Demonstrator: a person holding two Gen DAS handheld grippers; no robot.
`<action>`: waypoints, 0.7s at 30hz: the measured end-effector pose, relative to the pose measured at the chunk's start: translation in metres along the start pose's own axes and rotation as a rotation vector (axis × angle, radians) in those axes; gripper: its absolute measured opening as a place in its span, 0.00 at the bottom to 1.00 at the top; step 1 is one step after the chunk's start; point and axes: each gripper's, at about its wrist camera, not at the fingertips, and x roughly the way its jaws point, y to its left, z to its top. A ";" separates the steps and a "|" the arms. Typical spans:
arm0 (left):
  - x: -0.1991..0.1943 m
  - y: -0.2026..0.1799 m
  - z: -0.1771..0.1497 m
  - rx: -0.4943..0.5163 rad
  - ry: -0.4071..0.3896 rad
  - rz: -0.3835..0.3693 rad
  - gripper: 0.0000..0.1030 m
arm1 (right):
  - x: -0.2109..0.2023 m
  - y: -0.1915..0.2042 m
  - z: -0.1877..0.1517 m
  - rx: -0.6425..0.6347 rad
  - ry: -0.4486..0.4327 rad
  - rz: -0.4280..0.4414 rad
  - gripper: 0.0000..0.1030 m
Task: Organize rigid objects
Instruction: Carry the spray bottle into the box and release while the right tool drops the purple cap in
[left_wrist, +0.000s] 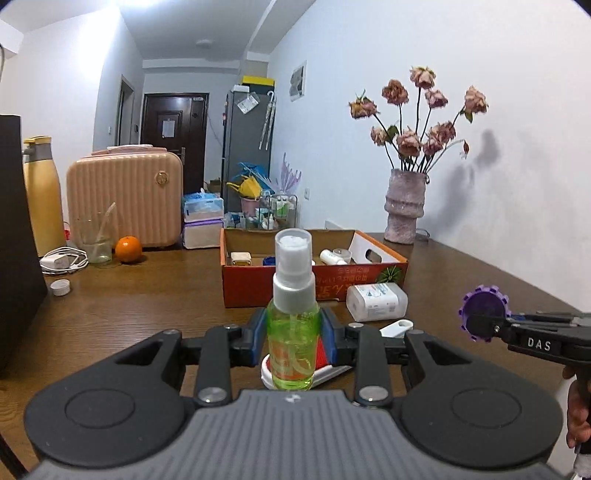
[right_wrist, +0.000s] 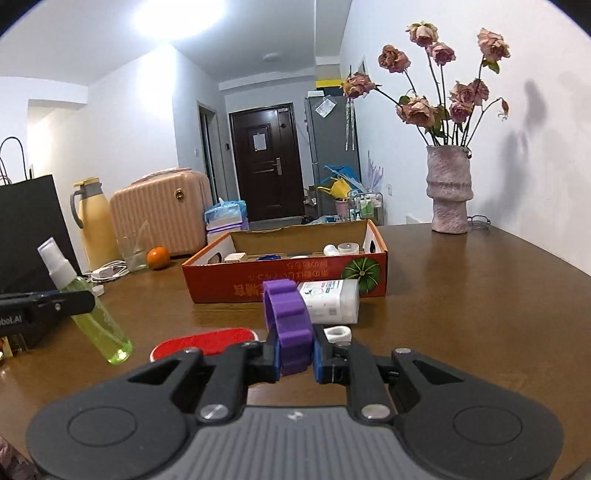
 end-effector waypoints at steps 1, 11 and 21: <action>-0.002 0.001 0.001 0.000 -0.007 -0.005 0.30 | -0.004 0.000 -0.001 -0.001 -0.005 0.000 0.15; 0.019 0.015 0.033 0.061 -0.068 0.027 0.30 | -0.002 -0.010 0.015 -0.006 -0.035 -0.006 0.15; 0.134 0.024 0.104 0.212 -0.044 0.038 0.30 | 0.108 -0.040 0.094 -0.030 -0.002 0.055 0.15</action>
